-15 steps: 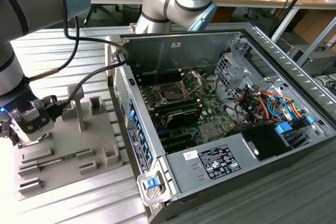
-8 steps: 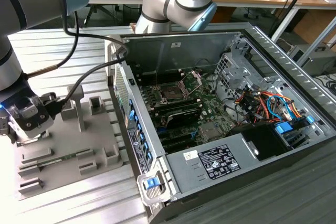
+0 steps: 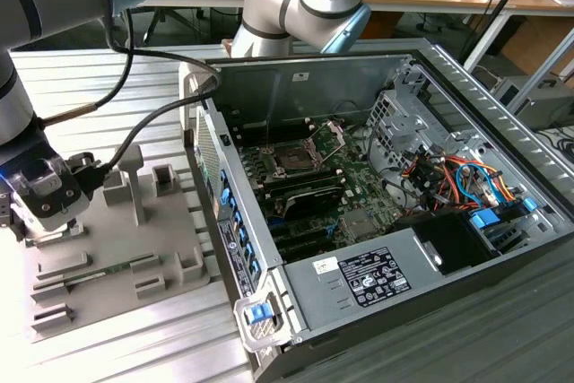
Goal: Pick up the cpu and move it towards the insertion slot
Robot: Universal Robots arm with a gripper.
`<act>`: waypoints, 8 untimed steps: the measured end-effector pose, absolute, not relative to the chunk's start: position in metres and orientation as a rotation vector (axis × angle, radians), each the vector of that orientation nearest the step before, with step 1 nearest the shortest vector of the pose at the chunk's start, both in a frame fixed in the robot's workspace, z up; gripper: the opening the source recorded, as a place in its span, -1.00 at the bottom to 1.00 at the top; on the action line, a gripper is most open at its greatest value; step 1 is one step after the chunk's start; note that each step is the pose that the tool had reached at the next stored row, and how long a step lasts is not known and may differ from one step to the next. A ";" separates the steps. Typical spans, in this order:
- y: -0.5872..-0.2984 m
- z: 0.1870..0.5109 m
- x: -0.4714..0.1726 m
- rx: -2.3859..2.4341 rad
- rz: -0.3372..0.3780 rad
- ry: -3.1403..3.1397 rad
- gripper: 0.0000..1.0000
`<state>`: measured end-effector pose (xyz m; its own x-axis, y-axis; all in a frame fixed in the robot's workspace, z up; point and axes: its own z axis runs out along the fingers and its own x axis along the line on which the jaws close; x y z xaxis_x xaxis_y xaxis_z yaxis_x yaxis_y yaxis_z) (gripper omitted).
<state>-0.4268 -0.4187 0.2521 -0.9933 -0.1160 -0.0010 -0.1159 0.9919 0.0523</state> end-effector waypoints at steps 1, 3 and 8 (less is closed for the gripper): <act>-0.419 0.253 -0.427 0.182 -0.082 -3.133 0.10; -0.419 0.255 -0.427 0.182 -0.082 -3.133 0.10; -0.419 0.261 -0.427 0.182 -0.082 -3.133 0.10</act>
